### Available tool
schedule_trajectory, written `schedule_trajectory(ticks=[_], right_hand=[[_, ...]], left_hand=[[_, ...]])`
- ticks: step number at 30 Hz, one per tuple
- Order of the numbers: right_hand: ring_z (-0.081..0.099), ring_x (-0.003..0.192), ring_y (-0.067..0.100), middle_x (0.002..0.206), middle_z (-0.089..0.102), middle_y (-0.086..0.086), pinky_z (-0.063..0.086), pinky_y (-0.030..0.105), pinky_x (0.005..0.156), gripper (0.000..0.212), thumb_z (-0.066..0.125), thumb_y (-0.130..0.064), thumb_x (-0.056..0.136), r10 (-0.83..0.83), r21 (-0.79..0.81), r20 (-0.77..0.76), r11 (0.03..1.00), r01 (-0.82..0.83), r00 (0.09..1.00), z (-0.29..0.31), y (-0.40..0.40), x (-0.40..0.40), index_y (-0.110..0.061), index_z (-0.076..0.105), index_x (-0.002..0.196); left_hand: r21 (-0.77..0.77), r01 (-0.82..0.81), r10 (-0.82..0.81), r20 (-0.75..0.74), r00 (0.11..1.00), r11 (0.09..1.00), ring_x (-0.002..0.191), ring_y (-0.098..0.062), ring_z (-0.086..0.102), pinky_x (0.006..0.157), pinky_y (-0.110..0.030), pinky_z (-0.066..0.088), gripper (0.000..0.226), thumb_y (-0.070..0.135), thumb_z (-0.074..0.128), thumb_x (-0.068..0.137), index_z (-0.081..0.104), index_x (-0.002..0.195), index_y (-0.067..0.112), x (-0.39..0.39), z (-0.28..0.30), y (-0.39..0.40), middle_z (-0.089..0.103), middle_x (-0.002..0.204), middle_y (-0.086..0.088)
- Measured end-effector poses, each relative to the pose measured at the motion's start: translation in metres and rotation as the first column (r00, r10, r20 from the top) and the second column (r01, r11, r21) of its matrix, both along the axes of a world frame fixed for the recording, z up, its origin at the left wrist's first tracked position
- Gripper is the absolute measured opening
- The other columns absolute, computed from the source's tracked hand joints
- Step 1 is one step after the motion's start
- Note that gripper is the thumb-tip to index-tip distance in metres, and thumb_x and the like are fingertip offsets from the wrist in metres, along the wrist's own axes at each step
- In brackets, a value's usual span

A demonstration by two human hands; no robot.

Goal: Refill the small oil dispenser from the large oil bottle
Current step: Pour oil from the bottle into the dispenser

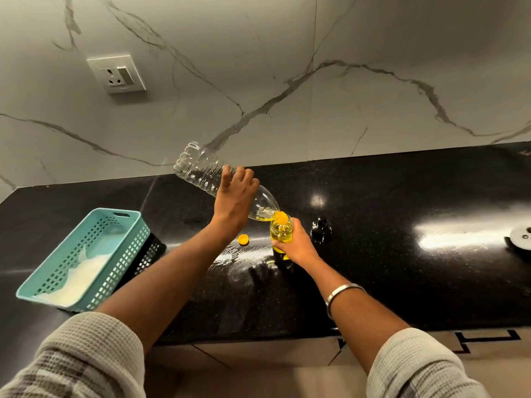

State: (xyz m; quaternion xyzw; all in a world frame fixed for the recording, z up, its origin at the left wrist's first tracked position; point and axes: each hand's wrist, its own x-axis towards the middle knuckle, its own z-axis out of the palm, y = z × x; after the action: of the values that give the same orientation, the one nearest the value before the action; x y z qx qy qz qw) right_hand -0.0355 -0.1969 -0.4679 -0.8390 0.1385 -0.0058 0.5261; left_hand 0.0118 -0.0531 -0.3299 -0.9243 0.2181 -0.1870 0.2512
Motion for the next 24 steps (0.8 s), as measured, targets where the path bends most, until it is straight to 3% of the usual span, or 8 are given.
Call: schedule_trajectory(ticks=[24], right_hand=[[0.053, 0.116, 0.020, 0.128, 0.052, 0.004, 0.043, 0.035, 0.100, 0.068, 0.081, -0.018, 0.075, 0.004, 0.001, 0.002, 1.000, -0.004, 1.000, -0.0036, -0.0008, 0.0014, -0.019, 0.041, 0.130]], left_hand=[[-0.057, -0.014, 0.013, -0.028, 1.000, 0.998, 0.132, -0.022, 0.037, 0.102, -0.042, 0.000, 0.056, 0.032, 0.076, 0.074, 0.050, 0.123, 0.028, -0.0025, -0.0056, 0.0060, 0.045, 0.128, 0.002]])
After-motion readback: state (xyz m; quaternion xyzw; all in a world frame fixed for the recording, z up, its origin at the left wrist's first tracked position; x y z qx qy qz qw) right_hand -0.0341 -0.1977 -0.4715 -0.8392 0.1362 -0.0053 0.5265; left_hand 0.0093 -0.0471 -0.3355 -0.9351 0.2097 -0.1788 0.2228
